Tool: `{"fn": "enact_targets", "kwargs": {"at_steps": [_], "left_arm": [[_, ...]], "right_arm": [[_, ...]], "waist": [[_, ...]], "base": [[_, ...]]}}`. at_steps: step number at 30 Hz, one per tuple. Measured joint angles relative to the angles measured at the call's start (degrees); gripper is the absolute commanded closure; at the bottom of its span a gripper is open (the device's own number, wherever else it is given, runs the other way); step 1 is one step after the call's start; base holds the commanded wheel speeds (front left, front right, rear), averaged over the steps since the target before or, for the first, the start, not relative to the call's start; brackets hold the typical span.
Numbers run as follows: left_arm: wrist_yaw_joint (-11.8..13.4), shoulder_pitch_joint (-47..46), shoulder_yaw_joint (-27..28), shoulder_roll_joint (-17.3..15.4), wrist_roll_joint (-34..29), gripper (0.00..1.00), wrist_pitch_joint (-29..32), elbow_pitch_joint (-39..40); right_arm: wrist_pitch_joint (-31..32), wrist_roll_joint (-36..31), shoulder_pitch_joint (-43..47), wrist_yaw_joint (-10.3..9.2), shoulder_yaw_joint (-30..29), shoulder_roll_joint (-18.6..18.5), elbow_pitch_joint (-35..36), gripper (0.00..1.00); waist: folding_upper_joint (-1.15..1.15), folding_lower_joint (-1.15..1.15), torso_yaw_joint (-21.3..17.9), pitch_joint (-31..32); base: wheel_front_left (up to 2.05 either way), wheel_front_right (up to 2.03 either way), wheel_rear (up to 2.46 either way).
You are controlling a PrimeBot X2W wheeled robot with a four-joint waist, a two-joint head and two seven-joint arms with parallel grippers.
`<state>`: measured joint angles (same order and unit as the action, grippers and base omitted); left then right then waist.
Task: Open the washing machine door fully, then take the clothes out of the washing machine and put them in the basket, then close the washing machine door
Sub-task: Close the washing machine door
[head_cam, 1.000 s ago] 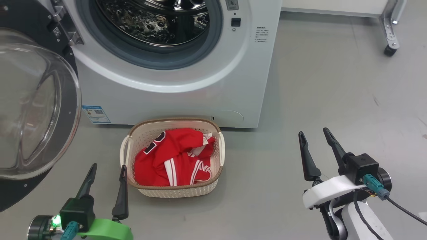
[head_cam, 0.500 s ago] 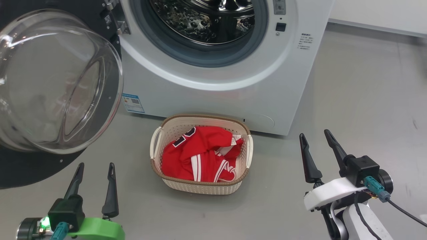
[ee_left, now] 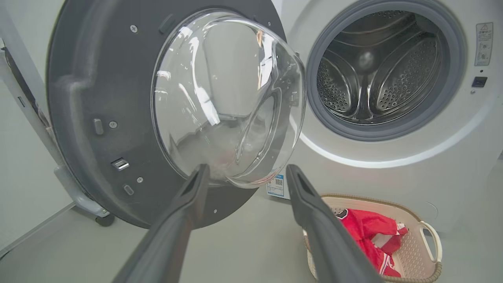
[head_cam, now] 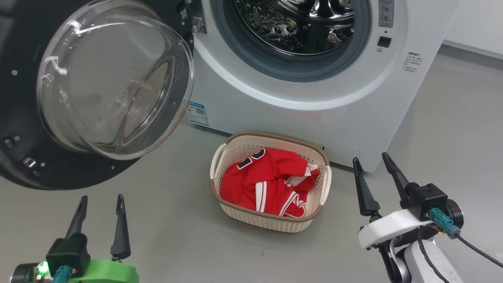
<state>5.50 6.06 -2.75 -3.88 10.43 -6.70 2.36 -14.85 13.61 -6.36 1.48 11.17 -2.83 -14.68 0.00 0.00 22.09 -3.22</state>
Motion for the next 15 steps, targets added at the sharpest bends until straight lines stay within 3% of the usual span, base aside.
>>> {"fn": "enact_targets", "kwargs": {"at_steps": [15], "left_arm": [[0.4,1.3,2.1,0.1,0.5,0.00,-0.5,-0.1]], "right_arm": [[0.0,-0.1,0.2,0.47,0.6,0.0,-0.1,0.00]], "waist": [[0.00,0.00,5.2,0.8]], "base": [[0.00,0.00,0.00]]}}
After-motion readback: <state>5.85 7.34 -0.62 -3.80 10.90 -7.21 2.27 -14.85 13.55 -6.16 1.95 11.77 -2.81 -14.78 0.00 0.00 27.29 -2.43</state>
